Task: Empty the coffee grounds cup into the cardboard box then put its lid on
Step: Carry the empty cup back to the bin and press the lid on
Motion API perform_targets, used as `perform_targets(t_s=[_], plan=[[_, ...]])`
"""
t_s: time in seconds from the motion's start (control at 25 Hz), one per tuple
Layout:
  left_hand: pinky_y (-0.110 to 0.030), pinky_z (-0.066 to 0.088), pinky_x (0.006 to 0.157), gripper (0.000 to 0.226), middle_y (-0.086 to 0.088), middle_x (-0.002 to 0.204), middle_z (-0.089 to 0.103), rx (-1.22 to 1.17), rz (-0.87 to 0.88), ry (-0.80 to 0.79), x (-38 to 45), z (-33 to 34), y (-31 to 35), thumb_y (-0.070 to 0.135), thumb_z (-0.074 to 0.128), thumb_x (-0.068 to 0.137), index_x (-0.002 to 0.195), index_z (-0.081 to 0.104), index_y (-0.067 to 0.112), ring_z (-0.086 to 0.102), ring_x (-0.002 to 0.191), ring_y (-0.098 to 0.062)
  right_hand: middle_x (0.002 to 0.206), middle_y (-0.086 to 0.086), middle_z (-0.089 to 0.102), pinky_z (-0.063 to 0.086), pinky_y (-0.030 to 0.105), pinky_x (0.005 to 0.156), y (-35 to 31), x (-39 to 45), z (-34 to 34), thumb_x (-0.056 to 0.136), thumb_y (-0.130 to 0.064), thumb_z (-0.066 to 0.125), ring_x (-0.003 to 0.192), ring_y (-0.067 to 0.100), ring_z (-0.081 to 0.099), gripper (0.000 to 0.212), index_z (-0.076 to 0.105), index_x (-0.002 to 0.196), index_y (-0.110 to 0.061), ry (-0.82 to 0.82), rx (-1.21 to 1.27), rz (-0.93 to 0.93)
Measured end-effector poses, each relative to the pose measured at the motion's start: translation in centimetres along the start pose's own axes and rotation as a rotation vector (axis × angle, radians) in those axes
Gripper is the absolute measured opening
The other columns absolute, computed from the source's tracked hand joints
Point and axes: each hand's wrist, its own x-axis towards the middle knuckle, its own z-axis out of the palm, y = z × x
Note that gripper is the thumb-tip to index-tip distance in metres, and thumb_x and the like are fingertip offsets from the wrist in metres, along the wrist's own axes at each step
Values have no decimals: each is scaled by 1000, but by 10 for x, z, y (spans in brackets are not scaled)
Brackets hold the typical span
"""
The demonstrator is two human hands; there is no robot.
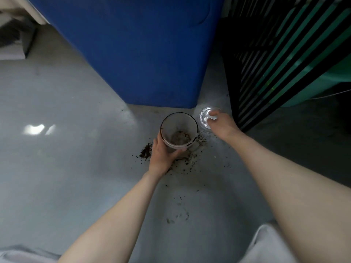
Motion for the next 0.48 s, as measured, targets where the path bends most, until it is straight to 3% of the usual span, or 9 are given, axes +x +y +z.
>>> perform_targets(t_s=[0.2, 0.32, 0.4, 0.48], plan=[[-46, 44, 115, 105, -6, 154, 43, 2, -137, 12, -13, -3, -1, 41, 89, 77, 161, 29, 19, 42, 142, -27, 148, 11, 50, 39, 31, 106, 10, 2, -5, 99, -24, 50, 131, 30, 51, 46, 47, 145, -20, -46, -127, -28], [-45, 52, 100, 56, -12, 131, 52, 53, -143, 77, -29, 3, -3, 18, 79, 89, 135, 49, 7, 55, 121, -35, 153, 13, 43, 39, 35, 111, 10, 11, -4, 98, -29, 53, 136, 32, 46, 53, 42, 148, -18, -79, -245, -44], [-47, 54, 88, 25, -9, 112, 60, 48, -139, 163, -43, 5, -3, 17, 70, 94, 113, 57, 8, 62, 102, -32, 155, 15, 35, 37, 40, 113, 5, 20, -2, 96, -33, 54, 139, 34, 39, 58, 38, 150, -19, -109, -325, -49], [-42, 56, 75, 8, -6, 100, 69, 18, -162, 188, -53, 6, 1, 21, 59, 100, 103, 60, 15, 66, 88, -28, 154, 17, 33, 35, 41, 114, 0, 30, -3, 95, -36, 56, 140, 36, 35, 63, 34, 151, -18, -106, -416, -64]])
